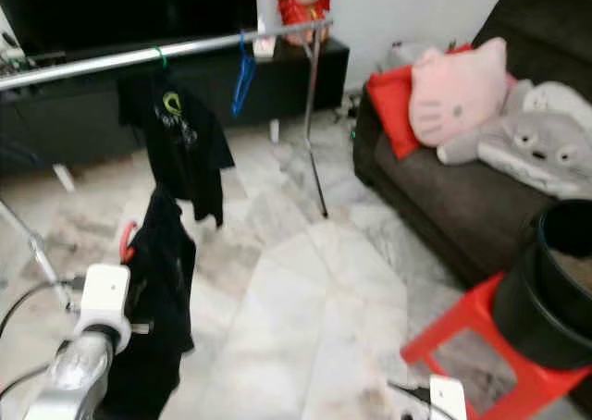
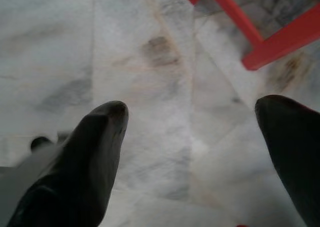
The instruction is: Hang hanger
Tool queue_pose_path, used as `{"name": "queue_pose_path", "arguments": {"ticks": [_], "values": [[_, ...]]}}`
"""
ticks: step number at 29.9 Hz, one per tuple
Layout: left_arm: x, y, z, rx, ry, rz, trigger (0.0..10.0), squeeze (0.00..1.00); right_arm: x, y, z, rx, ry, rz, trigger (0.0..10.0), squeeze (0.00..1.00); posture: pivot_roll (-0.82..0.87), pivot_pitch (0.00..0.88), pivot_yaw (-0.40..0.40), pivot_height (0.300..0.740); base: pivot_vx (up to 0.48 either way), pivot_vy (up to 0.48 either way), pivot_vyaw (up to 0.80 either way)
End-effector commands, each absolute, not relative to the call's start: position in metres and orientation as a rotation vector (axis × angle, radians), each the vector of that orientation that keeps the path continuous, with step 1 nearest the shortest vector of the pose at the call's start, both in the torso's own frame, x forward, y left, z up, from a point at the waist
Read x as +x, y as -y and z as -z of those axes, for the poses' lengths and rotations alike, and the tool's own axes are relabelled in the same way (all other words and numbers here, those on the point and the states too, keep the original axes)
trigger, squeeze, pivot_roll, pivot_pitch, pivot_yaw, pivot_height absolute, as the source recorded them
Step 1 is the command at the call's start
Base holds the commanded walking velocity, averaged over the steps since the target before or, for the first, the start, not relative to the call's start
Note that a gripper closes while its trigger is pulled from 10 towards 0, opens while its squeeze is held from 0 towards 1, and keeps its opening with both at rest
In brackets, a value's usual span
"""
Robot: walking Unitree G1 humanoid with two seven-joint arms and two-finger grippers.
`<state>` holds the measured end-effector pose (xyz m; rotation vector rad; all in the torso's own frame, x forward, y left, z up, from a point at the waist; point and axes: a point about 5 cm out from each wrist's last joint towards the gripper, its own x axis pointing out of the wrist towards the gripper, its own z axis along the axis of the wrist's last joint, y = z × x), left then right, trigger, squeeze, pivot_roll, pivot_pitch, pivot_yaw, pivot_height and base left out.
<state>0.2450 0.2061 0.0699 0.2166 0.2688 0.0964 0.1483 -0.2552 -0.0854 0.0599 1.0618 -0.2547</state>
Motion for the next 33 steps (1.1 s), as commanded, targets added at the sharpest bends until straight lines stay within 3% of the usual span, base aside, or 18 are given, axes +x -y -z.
{"name": "queue_pose_path", "arguments": {"ticks": [1, 7, 17, 33], "values": [[0.248, -0.203, -0.075, 0.215, -0.245, -0.097, 10.0, 0.0, 0.15, 0.258, 0.084, 0.048, -1.059, 0.251, 10.0, 0.0, 0.02, 0.0, -0.019, 0.74, 0.0, -0.394, 0.8], [0.25, -0.196, -0.072, 0.209, -0.254, -0.083, 10.0, 0.0, 0.15, 0.257, 0.084, 0.055, -1.061, 0.235, 10.0, 0.0, 0.02, 0.0, -0.021, 0.74, 0.0, -0.051, 0.69], [0.249, -0.192, -0.071, 0.15, -0.251, -0.1, 10.0, 0.0, 0.151, 0.251, 0.085, 0.079, -1.07, 0.186, 10.0, 0.0, 0.05, 0.0, -0.05, 0.74, 0.0, 0.0, 0.0], [0.25, -0.198, -0.072, 0.133, -0.25, -0.161, 10.0, 0.0, 0.153, 0.256, 0.083, 0.089, -1.068, 0.229, 10.0, 0.0, 0.07, 0.0, -0.071, 0.74, 0.293, 0.0, 0.16]]}}
